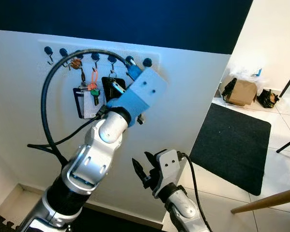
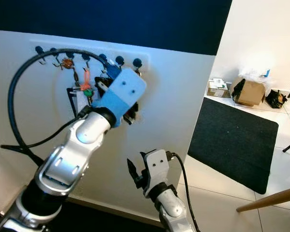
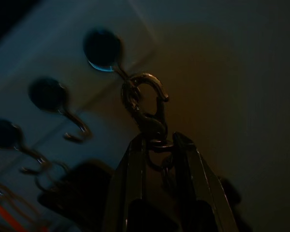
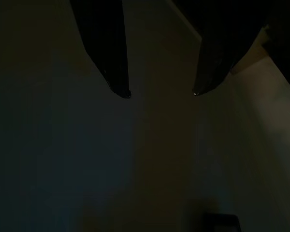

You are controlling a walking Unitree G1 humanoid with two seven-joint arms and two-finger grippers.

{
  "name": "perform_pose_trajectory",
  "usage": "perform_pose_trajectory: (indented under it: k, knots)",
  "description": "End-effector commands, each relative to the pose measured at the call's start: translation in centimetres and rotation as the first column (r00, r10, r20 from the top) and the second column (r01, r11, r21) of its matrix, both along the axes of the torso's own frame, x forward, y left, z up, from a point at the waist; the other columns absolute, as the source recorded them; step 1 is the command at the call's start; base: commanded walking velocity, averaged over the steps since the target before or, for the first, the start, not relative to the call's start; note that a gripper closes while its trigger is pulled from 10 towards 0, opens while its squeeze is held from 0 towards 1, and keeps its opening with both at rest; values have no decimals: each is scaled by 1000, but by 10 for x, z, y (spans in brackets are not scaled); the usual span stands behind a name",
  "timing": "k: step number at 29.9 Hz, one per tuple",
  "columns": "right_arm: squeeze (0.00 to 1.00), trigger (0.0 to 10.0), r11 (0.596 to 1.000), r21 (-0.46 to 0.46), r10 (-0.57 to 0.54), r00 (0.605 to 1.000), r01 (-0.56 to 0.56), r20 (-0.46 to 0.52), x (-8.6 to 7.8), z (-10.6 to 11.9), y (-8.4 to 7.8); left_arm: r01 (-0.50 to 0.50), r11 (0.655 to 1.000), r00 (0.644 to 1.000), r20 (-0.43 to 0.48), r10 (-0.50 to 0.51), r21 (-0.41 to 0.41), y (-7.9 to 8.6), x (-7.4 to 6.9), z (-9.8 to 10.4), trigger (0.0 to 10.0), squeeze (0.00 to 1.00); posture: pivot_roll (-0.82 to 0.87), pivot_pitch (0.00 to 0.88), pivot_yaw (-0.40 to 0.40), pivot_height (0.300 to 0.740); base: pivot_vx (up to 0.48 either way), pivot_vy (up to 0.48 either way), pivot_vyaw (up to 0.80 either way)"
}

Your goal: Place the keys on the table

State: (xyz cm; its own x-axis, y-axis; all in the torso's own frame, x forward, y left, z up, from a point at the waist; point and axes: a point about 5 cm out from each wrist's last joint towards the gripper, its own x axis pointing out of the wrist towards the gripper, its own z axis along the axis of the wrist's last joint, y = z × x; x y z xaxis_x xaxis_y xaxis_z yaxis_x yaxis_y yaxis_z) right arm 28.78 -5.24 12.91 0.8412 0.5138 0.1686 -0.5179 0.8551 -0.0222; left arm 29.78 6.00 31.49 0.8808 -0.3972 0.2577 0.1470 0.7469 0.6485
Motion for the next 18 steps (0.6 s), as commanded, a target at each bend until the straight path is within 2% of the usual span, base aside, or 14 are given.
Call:
perform_pose_trajectory:
  k: [1,3,4,5,7,12,13,14,15,16,18]
  knots:
    - [0,10000,1000,8,-6,1000,6,-13,-1,-3,-1,29,999,999,13,-29,17,-7,-3,-5,10000,0,224,174,-9,740,0,0,0]
    - [0,10000,1000,8,-5,1000,6,-13,-1,-4,-1,25,999,1000,4,-25,24,-7,-1,-9,10000,0,225,175,-8,740,0,0,0]
    - [0,10000,1000,9,-6,1000,6,-14,-1,-4,0,19,1000,1000,-13,-18,25,-6,1,-13,10000,345,225,176,-7,740,0,0,0]
    - [0,10000,1000,10,-7,1000,7,-14,-1,-4,0,5,1000,1000,-27,-4,17,-3,4,-16,10000,1000,224,176,-6,740,0,0,0]
    - [0,10000,1000,10,-7,1000,7,-14,-1,-3,0,-5,1000,999,-35,5,11,-1,6,-18,10000,1000,225,176,-6,740,0,0,0]
    - [0,10000,1000,11,-9,1000,9,-14,-1,-4,0,-37,996,996,-87,30,-76,10,9,-20,10000,1000,227,178,-4,740,0,0,0]
    - [0,10000,1000,12,-9,1000,9,-15,-2,-4,0,-35,992,994,-108,21,-124,13,8,-20,10000,31,225,178,-1,740,0,0,0]
    - [0,10000,1000,13,-11,1000,11,-14,-2,-4,0,-19,981,991,-131,-6,-195,19,5,-19,10000,0,223,179,0,740,0,0,0]
    - [0,10000,1000,13,-11,1000,11,-14,-2,-4,0,-19,981,991,-131,-6,-195,19,5,-19,10000,0,223,179,0,740,0,0,0]
    - [0,10000,1000,13,-12,1000,12,-14,-2,-4,0,-9,971,990,-142,-27,-241,24,2,-19,10000,0,223,179,0,740,0,0,0]
    - [0,10000,1000,13,-12,1000,12,-14,-2,-4,0,-9,971,990,-142,-27,-241,24,2,-19,10000,0,223,179,0,740,0,0,0]
